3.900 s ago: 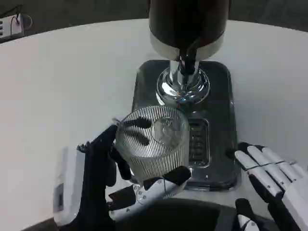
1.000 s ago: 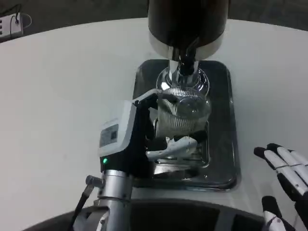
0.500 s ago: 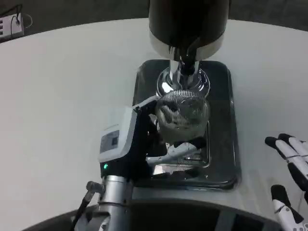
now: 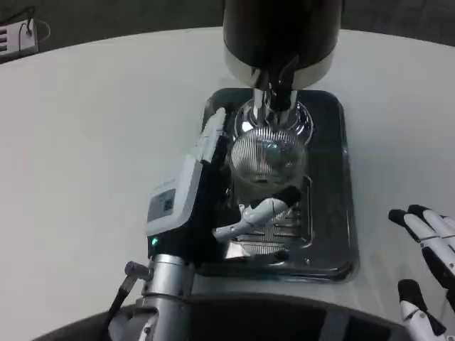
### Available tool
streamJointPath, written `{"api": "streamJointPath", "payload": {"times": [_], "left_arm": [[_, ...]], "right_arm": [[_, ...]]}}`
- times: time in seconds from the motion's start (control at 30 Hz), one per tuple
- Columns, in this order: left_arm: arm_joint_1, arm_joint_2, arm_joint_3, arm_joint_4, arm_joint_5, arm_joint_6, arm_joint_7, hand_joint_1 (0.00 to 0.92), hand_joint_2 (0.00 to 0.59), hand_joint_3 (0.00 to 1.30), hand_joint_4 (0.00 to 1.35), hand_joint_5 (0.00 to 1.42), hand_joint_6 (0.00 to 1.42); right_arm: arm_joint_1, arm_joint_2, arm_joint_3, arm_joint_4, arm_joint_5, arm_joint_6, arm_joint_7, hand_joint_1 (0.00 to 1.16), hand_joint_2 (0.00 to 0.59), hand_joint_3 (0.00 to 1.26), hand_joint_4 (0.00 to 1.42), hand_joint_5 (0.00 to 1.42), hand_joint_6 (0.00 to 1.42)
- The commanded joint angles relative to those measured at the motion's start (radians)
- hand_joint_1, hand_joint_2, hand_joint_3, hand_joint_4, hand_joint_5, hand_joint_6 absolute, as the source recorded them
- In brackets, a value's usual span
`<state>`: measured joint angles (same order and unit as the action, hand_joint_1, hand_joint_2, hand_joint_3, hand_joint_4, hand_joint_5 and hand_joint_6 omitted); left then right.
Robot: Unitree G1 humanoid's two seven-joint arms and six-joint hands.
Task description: Grasp the cup under the faucet to collect the drink, then remove the cup.
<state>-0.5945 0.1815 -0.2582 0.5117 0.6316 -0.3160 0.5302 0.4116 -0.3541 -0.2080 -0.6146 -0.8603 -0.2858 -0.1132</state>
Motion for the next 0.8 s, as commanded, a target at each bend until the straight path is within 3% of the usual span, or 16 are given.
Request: {"api": "streamJointPath", "payload": {"times": [0.03, 0.17, 0.27, 0.43, 0.8], "left_arm": [[0.076, 0.002, 0.019, -0.066, -0.044, -0.022, -0.023, 0.089, 0.017, 0.00, 0.00, 0.18, 0.20], [0.140, -0.002, 0.041, -0.160, -0.071, -0.025, -0.028, 0.001, 0.009, 0.01, 0.00, 0.18, 0.19], [0.202, -0.003, 0.066, -0.238, -0.101, -0.034, -0.038, 0.000, 0.015, 0.02, 0.00, 0.18, 0.17], [0.274, -0.028, 0.110, -0.357, -0.149, -0.043, -0.045, 0.000, 0.088, 0.07, 0.00, 0.19, 0.17], [0.331, -0.064, 0.149, -0.690, -0.216, -0.001, -0.186, 0.000, 0.123, 0.06, 0.00, 0.17, 0.11]], "right_arm": [[0.011, 0.004, 0.006, 0.008, 0.007, -0.009, -0.008, 0.08, 0.586, 0.13, 0.09, 0.12, 0.23], [0.016, 0.005, 0.007, 0.005, 0.006, -0.010, -0.010, 0.08, 0.586, 0.13, 0.09, 0.12, 0.23], [0.018, 0.005, 0.010, 0.004, 0.008, -0.013, -0.010, 0.08, 0.586, 0.13, 0.09, 0.12, 0.23], [0.024, 0.005, 0.012, 0.000, 0.009, -0.017, -0.010, 0.08, 0.586, 0.13, 0.09, 0.12, 0.23], [0.047, 0.012, 0.027, -0.019, -0.001, -0.031, -0.010, 0.08, 0.586, 0.13, 0.09, 0.12, 0.23]]}}
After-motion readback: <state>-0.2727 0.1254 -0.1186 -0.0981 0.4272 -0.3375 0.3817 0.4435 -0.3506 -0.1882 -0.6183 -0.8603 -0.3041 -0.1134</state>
